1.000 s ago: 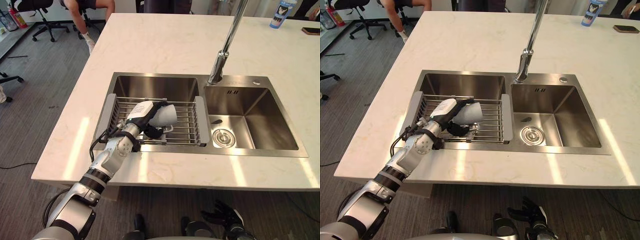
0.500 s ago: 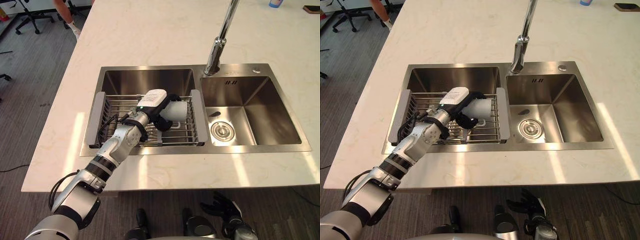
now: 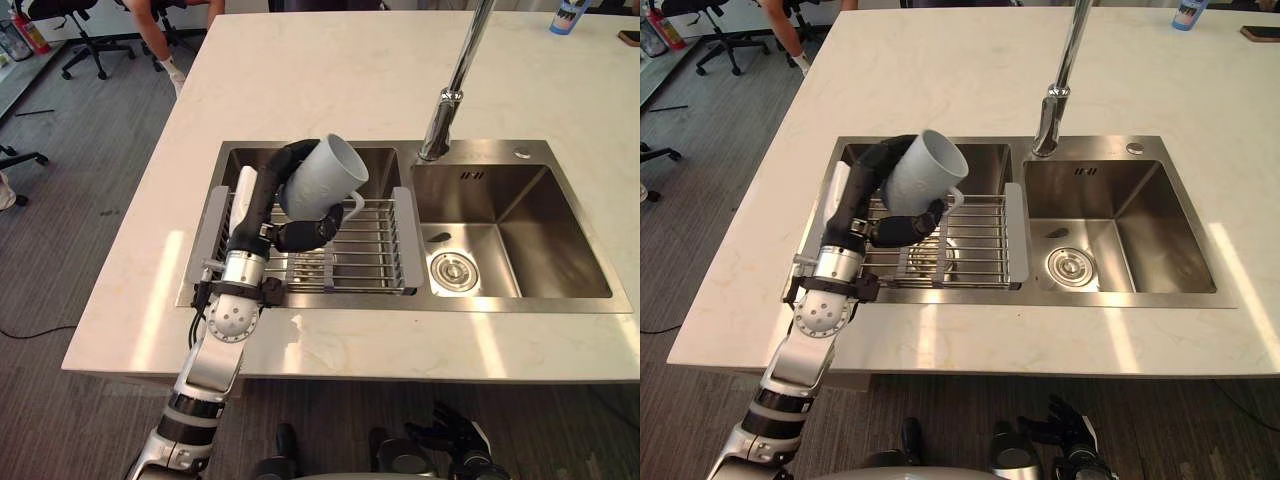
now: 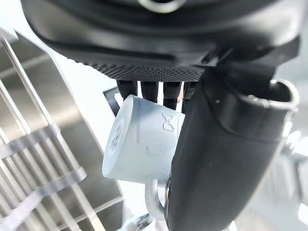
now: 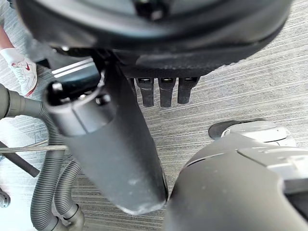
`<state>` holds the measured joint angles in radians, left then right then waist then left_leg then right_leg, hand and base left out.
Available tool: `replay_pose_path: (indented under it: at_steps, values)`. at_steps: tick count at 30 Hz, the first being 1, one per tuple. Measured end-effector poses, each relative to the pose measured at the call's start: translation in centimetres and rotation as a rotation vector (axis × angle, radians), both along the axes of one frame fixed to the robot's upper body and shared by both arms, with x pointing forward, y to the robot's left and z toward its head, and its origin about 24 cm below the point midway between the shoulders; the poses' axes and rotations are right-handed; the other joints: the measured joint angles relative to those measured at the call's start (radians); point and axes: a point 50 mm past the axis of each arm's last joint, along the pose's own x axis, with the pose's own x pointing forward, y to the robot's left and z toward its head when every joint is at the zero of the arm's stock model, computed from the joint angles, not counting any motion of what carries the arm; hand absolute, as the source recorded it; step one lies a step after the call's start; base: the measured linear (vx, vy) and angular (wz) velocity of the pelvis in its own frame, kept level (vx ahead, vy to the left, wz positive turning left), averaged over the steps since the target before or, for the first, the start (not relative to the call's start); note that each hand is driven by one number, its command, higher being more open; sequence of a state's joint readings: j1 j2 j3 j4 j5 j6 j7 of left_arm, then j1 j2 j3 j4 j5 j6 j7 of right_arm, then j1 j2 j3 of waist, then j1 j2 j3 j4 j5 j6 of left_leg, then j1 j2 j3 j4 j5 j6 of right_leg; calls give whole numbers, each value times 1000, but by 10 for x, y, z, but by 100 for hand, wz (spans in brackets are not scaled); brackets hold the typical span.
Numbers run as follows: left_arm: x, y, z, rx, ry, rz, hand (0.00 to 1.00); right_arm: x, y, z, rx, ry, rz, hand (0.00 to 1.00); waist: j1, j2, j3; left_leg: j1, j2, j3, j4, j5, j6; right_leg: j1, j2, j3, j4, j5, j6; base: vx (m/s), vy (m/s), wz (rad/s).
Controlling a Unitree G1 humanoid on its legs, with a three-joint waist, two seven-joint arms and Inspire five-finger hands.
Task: Walk over to the sink, pick up the cup, carry it to the dishwasher, place the cup inside the dishwasher, then close the dishwasher door
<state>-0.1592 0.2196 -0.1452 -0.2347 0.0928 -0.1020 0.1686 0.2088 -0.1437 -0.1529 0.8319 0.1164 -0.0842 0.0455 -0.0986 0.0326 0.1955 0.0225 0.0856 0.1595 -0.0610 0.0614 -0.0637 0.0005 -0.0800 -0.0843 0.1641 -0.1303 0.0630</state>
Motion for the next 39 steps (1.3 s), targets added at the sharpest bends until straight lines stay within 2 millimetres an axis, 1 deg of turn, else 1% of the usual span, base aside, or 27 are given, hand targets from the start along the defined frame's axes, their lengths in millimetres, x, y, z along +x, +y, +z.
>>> replay_pose_path:
  at_steps: [3,6,9,13,14,16,17,18,19,20,21,22,23,24,26,27,28,29,30,31,33,34,35,36,37,38,39]
  values:
    - [-13,9,-12,-133,50,-4,30,2,0,1,1,-6,2,90,11,-1,-8,5,1,15,23,-21,0,11,0,14,-5,1,1,12,4,-12]
    - [-23,11,-27,-269,119,-19,30,-1,0,0,2,3,-1,90,25,-1,-23,-3,5,34,70,-54,1,15,0,35,-8,2,3,12,8,-21]
    - [-28,11,-35,-341,157,-26,30,0,0,0,4,0,-7,90,29,-4,-33,-13,10,50,114,-84,1,14,0,55,-8,5,6,10,14,-24]
    - [-38,6,-23,-394,108,-72,30,4,3,1,6,-15,-12,90,40,-15,-31,-58,25,98,210,-135,10,-37,3,115,33,15,12,-23,33,-37]
    - [-40,1,-18,-400,85,-98,30,6,6,2,8,-26,-14,90,43,-18,-30,-79,33,109,247,-152,15,-63,5,128,63,20,21,-63,50,-32]
    - [-42,-6,-13,-407,66,-136,30,9,8,3,3,-38,-17,90,45,-24,-27,-101,37,117,290,-169,26,-108,-5,98,134,24,28,-103,65,-22]
    - [-43,-10,-10,-409,56,-155,30,11,8,4,-1,-45,-14,90,46,-30,-23,-102,33,125,304,-174,36,-138,-15,72,192,29,37,-128,78,-17]
    - [-43,-12,-9,-409,51,-163,30,12,9,5,-1,-51,-14,90,49,-31,-23,-103,34,130,307,-175,44,-139,-14,69,187,36,56,-191,66,-17]
    - [-44,-13,-5,-415,29,-177,30,16,11,7,0,-71,-14,90,58,-29,-25,-114,43,142,308,-181,68,-131,-21,64,221,13,67,-202,50,-2]
    - [-45,-12,-4,-414,15,-180,30,15,15,6,6,-66,5,90,60,-47,-31,-119,29,139,315,-177,78,-141,-40,64,418,-73,69,-194,32,6]
    - [-46,-12,-4,-415,16,-179,30,13,17,5,8,-59,11,90,64,-54,-38,-122,21,137,315,-173,84,-128,-42,63,481,-100,88,-112,12,17]
    - [-46,-12,-4,-416,13,-179,30,12,18,4,13,-55,20,90,76,-57,-44,-135,13,133,320,-166,89,-99,-41,65,524,-124,113,-104,-22,10]
    - [-46,-12,-2,-421,3,-176,30,13,20,5,16,-57,27,90,94,-70,-65,-173,6,133,340,-152,81,-63,-37,63,497,-131,118,-143,-49,2]
    - [-48,-11,2,-430,-18,-174,30,18,20,6,13,-69,36,90,117,-74,-74,-226,1,138,363,-139,83,-27,-30,58,371,-174,82,-195,-63,0]
    - [-48,-13,7,-443,-40,-182,30,35,19,11,3,-108,46,90,129,-67,-75,-294,1,135,353,-93,83,-8,-20,50,201,-196,46,-249,-89,6]
    - [-46,-16,7,-450,-40,-192,30,43,18,14,-6,-128,49,90,128,-52,-63,-316,12,117,349,-66,80,18,-1,42,119,-188,17,-240,-112,27]
    - [-46,-20,5,-458,-23,-201,30,45,16,14,-15,-128,48,90,117,-35,-53,-318,26,91,348,-43,74,41,25,26,97,-164,0,-192,-107,35]
    - [-46,-22,5,-457,-16,-210,30,45,16,14,-17,-126,51,90,113,-27,-49,-319,39,76,355,-38,70,50,42,17,90,-153,-11,-281,-126,48]
    - [-47,-28,5,-457,-14,-239,30,45,17,14,-17,-127,57,90,111,-24,-48,-323,49,36,342,6,51,52,64,-11,93,-139,-32,-289,-116,45]
    - [-47,-30,7,-457,-20,-251,30,45,16,14,-21,-131,53,90,108,-26,-48,-322,44,18,310,42,34,45,64,-30,91,-134,-38,-361,-143,55]
    - [-49,-38,9,-457,-25,-299,30,43,11,15,-38,-129,35,90,101,-30,-44,-332,65,19,430,-42,59,29,62,-61,101,-114,-68,-248,-82,42]
    - [-50,-43,10,-458,-20,-334,30,39,7,15,-52,-120,23,90,100,-34,-44,-315,78,22,544,-123,59,29,55,-75,100,-102,-75,-235,-18,39]
    - [-51,-48,10,-461,-17,-372,30,35,4,14,-58,-112,16,90,91,-34,-46,-277,87,25,602,-177,53,24,40,-90,96,-92,-69,-245,14,42]
    - [-52,-51,10,-462,-15,-385,30,33,2,14,-62,-106,7,90,84,-32,-54,-251,89,29,601,-193,50,17,32,-99,91,-86,-65,-226,69,51]
    - [-53,-55,11,-464,-17,-409,30,28,-1,13,-72,-97,-9,90,73,-17,-72,-192,87,34,536,-211,24,6,25,-113,70,-71,-52,-170,110,45]
    - [-52,-58,12,-467,-22,-420,30,26,-7,14,-90,-91,-12,90,67,9,-93,-111,80,32,363,-212,4,-15,26,-121,47,-56,-41,-124,125,41]
    - [-51,-59,13,-468,-25,-423,30,26,-9,15,-94,-91,-11,90,63,25,-102,-83,74,30,279,-208,-10,-29,28,-130,44,-51,-33,-79,169,36]
